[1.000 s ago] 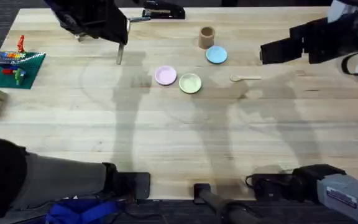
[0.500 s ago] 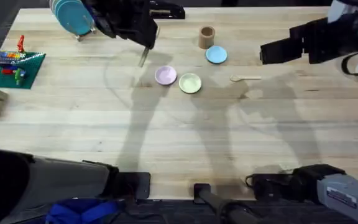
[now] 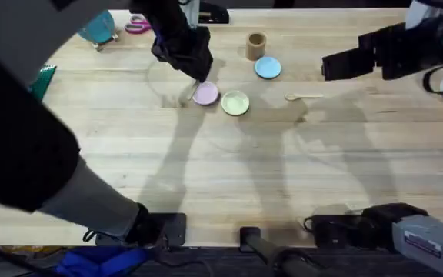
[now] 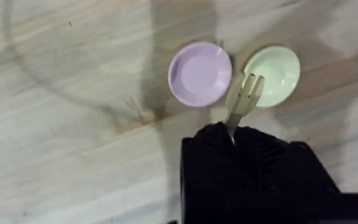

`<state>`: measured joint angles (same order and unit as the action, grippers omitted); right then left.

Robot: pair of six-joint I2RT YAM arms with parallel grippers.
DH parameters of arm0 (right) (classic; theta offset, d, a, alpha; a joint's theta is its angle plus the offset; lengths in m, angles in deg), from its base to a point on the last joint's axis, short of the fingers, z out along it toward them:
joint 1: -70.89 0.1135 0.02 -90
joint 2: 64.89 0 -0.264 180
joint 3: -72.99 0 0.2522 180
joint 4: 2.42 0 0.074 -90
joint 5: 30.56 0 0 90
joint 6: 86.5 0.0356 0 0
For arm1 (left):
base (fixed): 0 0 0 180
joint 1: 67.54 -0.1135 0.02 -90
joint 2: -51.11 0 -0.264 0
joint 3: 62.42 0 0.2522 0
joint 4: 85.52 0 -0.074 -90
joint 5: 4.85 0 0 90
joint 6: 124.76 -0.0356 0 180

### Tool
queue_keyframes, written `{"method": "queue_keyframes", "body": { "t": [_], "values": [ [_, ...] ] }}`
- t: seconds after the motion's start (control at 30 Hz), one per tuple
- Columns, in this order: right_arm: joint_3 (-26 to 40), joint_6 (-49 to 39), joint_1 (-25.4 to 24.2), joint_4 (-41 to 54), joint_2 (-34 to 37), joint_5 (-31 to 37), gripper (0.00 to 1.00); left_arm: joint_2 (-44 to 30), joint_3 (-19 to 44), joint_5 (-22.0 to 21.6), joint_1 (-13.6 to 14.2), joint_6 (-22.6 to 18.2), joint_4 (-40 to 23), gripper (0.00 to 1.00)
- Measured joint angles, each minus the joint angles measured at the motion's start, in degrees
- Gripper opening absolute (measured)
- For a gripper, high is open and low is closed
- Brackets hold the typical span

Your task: Pick up a utensil and set it on the pink plate, then put the other utensil in the container.

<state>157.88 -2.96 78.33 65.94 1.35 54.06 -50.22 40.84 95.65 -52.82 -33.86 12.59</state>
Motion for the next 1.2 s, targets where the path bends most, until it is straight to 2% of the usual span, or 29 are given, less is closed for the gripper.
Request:
{"method": "queue_keyframes", "body": {
  "t": [0.3,0.63,1.2],
  "values": [
    [0.0,0.0,0.0,1.0,0.0,0.0,0.998,-2.7,0.0,0.0,0.0,0.0,3.5,0.042],
    [0.0,0.0,0.0,1.0,0.0,0.0,0.998,-9.7,0.0,0.0,0.0,0.0,5.0,0.042],
    [0.0,0.0,0.0,1.0,0.0,0.0,0.998,-12.8,-0.1,-1.5,0.0,0.0,7.0,0.042]
  ]
}}
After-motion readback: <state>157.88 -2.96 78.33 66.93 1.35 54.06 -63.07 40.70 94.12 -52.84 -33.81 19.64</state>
